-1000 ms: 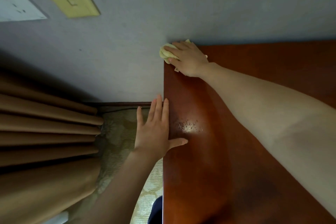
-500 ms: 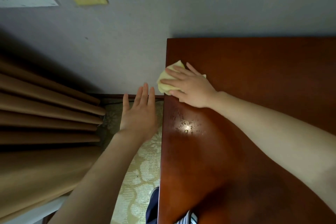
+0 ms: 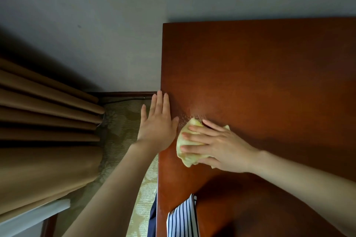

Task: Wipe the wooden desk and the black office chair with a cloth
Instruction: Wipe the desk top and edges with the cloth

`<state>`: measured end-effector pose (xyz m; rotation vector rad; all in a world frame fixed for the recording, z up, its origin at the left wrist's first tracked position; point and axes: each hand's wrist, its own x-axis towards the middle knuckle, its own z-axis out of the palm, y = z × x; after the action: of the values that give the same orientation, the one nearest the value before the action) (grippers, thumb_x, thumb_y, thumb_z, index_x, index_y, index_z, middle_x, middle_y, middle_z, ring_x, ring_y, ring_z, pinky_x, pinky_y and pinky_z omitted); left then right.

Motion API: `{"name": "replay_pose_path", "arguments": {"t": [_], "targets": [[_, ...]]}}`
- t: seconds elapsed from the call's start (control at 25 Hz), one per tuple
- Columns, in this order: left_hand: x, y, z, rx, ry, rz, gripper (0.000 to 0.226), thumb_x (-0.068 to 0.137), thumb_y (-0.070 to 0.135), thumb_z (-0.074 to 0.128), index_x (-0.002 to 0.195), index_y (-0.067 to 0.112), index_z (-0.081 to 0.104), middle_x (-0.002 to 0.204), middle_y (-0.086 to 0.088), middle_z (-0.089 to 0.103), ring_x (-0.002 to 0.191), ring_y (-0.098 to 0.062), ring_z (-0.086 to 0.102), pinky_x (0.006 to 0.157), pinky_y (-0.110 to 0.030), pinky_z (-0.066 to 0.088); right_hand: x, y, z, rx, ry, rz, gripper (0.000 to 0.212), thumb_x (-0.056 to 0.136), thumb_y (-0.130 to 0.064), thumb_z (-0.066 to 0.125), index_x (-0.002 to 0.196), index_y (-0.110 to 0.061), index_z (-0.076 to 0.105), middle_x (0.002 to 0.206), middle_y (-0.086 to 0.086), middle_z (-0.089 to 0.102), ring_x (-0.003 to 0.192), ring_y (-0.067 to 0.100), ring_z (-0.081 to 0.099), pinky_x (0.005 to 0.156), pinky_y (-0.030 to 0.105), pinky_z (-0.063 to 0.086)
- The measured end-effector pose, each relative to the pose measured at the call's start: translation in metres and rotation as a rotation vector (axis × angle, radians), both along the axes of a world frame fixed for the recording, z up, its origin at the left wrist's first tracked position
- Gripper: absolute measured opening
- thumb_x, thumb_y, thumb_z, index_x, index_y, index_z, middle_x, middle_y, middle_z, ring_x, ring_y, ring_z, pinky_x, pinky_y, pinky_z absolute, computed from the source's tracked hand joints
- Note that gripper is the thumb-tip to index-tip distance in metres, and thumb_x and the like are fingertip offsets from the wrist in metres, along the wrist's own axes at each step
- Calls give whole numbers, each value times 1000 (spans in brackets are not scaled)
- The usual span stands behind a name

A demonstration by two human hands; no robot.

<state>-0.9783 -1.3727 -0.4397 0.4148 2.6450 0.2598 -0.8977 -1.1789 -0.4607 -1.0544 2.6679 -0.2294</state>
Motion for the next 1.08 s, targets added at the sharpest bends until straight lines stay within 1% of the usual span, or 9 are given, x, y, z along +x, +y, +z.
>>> {"name": "replay_pose_path", "arguments": {"t": [0.08,0.2,0.32,0.4,0.48,0.68,0.8,0.92,1.08], "targets": [[9,3,-7,101,-57,55,86,96,53,35,146,14,-24,156,-3,-25,143,-18,-21,114,-40,-10,11,19,0,15,8,-9,45,96,-48,33,141,-40,38,151,-13,31,143,11,19,117,38,8],[17,11,-14,305,-170,211,120,80,60,59,139,20,-37,153,6,-31,143,-16,-23,114,-45,-6,3,42,3,42,12,-71,46,96,-48,35,141,-41,36,152,-12,28,143,11,18,117,41,12],[22,18,-19,346,-148,270,134,68,64,69,136,27,-41,148,15,-38,142,-14,-22,114,-47,-5,-25,59,6,55,1,-176,47,95,-50,33,142,-42,31,153,-12,22,143,10,15,117,40,8],[22,19,-22,312,-128,270,134,67,67,68,134,30,-42,141,19,-45,143,-14,-20,115,-47,-4,-52,68,6,50,-29,-265,49,94,-52,25,143,-44,24,153,-16,11,144,7,7,117,38,-1],[22,20,-24,278,-128,258,132,67,70,65,133,30,-42,137,20,-49,143,-14,-19,115,-48,-3,-82,74,4,40,-34,-348,51,94,-52,21,144,-43,22,154,-15,7,143,5,1,117,36,-6],[20,19,-23,294,-148,246,129,68,68,66,129,36,-44,134,22,-50,142,-12,-15,117,-47,1,-162,61,-4,-39,5,-653,46,100,-42,32,146,-39,24,158,-7,12,146,13,4,116,39,-6],[18,17,-23,314,-147,247,129,68,67,67,128,38,-43,130,28,-51,143,-12,-12,118,-45,2,-180,40,-11,-42,63,-834,46,101,-37,33,146,-37,26,158,-4,14,146,18,6,117,41,-6],[19,17,-24,311,-138,238,127,67,69,65,128,38,-42,127,29,-53,142,-11,-14,117,-44,0,-172,37,-12,-50,78,-796,45,101,-37,33,145,-36,28,158,-2,16,146,19,6,116,40,-7],[21,16,-29,244,-99,199,123,72,70,61,134,32,-39,136,15,-52,139,-16,-31,115,-45,-9,-144,45,-8,-68,53,-668,45,100,-37,34,145,-37,29,158,-2,16,146,19,7,116,38,-8]]}}
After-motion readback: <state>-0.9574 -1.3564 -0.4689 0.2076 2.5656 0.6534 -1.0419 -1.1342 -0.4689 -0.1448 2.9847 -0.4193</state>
